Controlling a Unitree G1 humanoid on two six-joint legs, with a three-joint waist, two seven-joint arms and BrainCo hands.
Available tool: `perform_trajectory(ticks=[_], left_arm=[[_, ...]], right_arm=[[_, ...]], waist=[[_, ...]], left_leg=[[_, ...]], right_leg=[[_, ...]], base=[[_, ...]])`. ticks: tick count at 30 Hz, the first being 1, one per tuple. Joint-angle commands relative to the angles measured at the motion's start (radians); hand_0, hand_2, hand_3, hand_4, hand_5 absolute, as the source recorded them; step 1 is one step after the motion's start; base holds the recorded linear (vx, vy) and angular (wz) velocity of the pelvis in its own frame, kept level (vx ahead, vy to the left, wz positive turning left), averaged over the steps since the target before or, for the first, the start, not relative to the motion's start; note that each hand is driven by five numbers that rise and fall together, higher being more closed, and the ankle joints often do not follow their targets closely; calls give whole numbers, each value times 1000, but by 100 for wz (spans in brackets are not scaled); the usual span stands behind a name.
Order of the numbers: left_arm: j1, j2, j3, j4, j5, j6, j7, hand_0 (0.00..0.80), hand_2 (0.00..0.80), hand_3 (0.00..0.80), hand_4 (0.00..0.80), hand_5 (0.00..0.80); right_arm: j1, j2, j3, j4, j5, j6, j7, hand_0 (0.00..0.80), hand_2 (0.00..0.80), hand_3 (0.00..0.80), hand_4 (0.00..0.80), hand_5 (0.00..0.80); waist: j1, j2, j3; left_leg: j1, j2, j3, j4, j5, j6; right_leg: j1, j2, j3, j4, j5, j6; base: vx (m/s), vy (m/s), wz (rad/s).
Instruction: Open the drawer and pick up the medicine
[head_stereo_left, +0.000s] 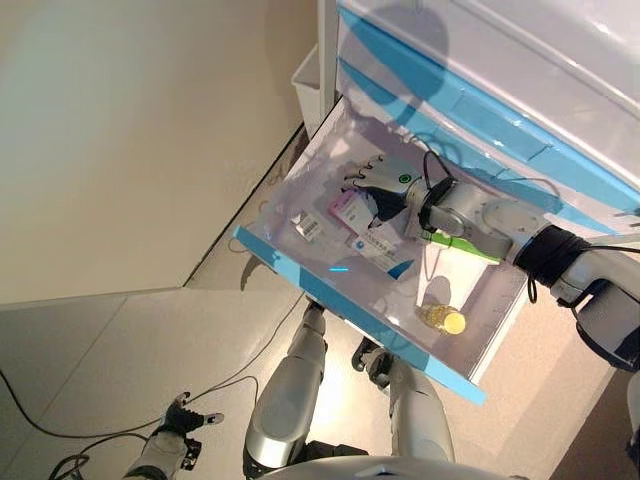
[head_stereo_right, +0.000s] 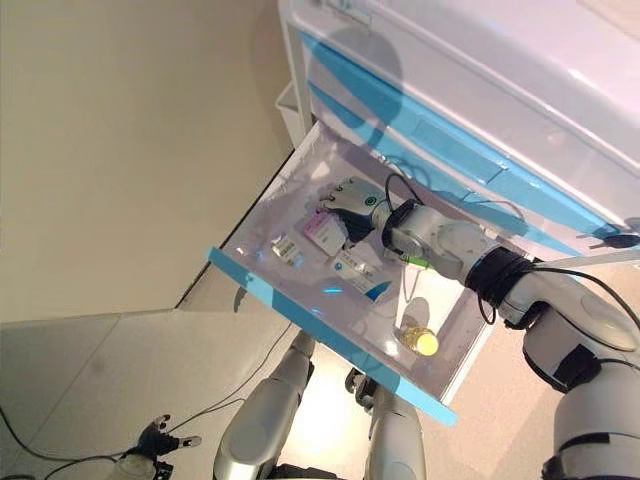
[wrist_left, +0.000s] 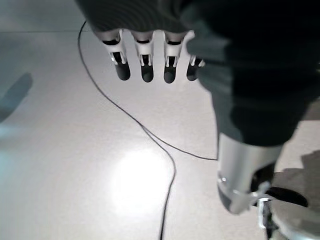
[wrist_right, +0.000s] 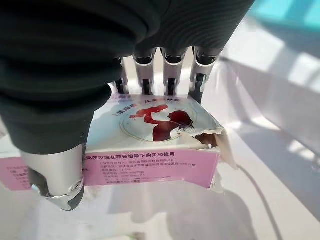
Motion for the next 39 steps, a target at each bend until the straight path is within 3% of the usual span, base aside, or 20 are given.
perform_trajectory(ticks=[1,7,12,21,26,31,37,39], left_arm=[[65,6,34,49,52,18,-6,0,0,0,0,0],[80,0,56,56,85,19,-17,0,0,0,0,0],[98,-2,83,65,113,15,-38,0,0,0,0,0],[150,-25,102,65,148,12,-62,0,0,0,0,0],[187,-52,132,83,140,15,-81,0,0,0,0,0],[214,-53,129,97,165,13,-95,0,0,0,0,0],[232,-47,123,100,176,13,-102,0,0,0,0,0],[245,-37,111,97,176,10,-101,0,0,0,0,0]], right_arm=[[-18,-41,-33,-105,87,-44,15,800,800,800,800,800],[44,-101,-86,-257,214,-75,72,800,800,800,800,800],[58,-170,-116,-394,352,-105,137,800,800,800,800,800],[109,-290,-197,-523,547,-118,215,800,800,800,800,800],[230,-369,-356,-541,721,-109,242,800,800,800,800,800],[266,-428,-429,-513,778,-98,246,800,800,800,800,800],[253,-451,-450,-424,776,-84,217,800,800,800,800,800],[219,-449,-455,-288,764,-69,177,800,800,800,800,800]], waist=[[-25,9,-38],[-62,-9,-105],[-105,-43,-184],[-140,-78,-280],[-155,-107,-343],[-154,-134,-384],[-146,-152,-410],[-134,-164,-417]], left_leg=[[44,-49,14,-15,-55,62],[119,-24,41,-79,-43,59],[193,4,83,-121,-44,60],[289,41,144,-157,-69,55],[346,58,164,-178,-84,54],[378,68,170,-193,-94,51],[387,72,170,-200,-99,47],[387,72,166,-198,-104,45]], right_leg=[[73,-64,21,-94,132,101],[125,-43,30,-149,146,110],[179,-7,59,-219,172,121],[260,40,101,-306,193,134],[309,57,111,-334,195,138],[343,67,112,-357,196,140],[360,71,109,-383,201,139],[368,71,103,-389,200,137]], base=[[15,33,0],[23,16,-8],[45,13,-32],[63,-9,-35],[87,-8,-18],[74,-9,-5],[34,-2,0],[36,6,0]])
